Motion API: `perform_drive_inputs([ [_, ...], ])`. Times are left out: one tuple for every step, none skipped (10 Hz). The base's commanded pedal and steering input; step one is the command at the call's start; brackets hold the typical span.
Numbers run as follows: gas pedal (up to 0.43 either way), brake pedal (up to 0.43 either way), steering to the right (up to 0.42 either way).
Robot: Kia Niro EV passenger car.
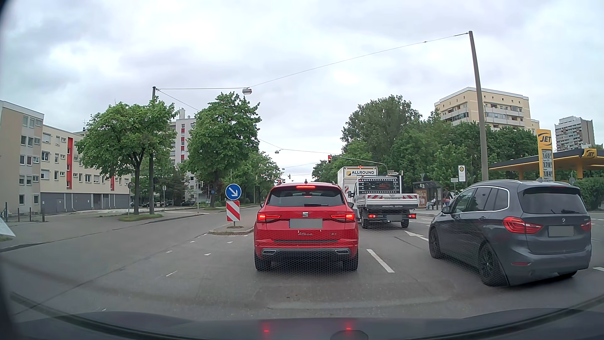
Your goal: Follow the waypoints while adhering to traffic rules and regulations
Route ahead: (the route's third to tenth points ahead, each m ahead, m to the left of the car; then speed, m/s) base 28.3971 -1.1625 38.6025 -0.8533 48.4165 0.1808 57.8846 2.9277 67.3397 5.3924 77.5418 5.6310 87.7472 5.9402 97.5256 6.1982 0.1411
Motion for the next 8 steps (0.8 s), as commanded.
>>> perform_drive_inputs([
  [0.0,0.128,0.003],
  [0.0,0.128,0.003],
  [0.0,0.128,0.003],
  [0.0,0.128,0.003],
  [0.0,0.128,0.003],
  [0.0,0.128,0.003],
  [0.0,0.128,0.003],
  [0.0,0.128,0.003],
])
